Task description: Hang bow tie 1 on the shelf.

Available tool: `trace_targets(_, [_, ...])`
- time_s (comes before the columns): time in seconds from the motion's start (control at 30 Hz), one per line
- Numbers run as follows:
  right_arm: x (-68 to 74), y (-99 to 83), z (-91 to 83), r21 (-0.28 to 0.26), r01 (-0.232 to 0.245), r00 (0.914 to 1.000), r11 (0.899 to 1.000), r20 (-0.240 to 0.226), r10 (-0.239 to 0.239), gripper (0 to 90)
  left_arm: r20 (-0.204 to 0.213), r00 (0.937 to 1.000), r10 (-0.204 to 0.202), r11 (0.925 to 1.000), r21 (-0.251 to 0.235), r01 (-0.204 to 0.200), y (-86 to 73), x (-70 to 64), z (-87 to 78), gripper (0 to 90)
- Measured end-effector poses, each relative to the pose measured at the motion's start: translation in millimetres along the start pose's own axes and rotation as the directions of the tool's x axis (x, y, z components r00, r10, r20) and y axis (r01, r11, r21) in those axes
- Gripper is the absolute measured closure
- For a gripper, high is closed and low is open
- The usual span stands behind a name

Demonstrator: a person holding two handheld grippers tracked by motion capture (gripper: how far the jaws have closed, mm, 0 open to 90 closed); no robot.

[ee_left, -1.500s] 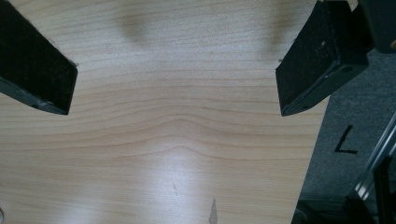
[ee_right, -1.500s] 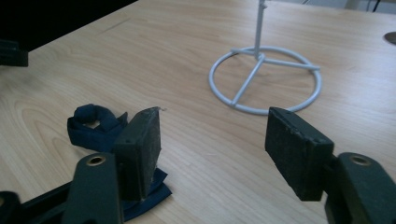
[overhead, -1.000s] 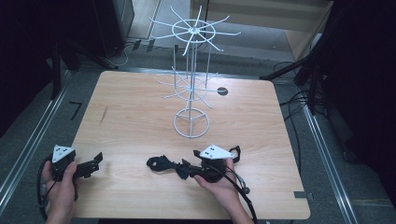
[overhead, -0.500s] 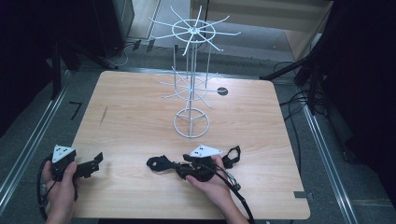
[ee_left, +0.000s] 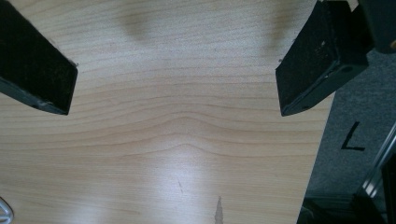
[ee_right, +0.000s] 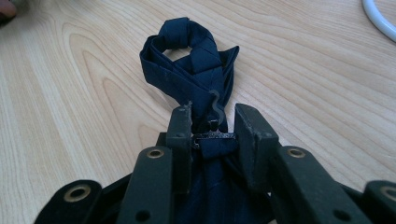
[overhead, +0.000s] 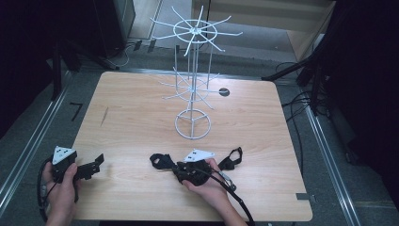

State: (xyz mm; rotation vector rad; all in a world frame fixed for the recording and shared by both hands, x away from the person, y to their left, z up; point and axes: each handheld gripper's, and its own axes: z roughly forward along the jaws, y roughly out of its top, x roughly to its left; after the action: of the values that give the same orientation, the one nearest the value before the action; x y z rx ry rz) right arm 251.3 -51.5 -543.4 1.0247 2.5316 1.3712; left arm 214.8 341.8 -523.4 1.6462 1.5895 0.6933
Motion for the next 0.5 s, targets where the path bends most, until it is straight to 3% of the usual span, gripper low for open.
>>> trace_targets(0.13, [3.3,-0.2,-0.2,0.003,0.022,0.9996,1.0,0.02,-0.022,70.4,-0.001,1.0,0.001,1.0,-0.002,-0.001,-0.1,-0.2,-0.2,0.0])
trace_targets(0.3, [7.5,-1.5,-4.3,0.001,0.059,0.995,0.998,0.081,-0.059,70.6,0.001,1.0,0.0,1.0,-0.003,0.0,-0.1,-0.1,-0.3,0.0])
trace_targets(0.5, [-2.1,0.3,-21.1,-0.069,0.03,0.9934,0.997,0.113,-0.022,70.5,0.001,1.0,-0.003,1.0,-0.004,0.003,-0.1,-0.1,0.0,0.0])
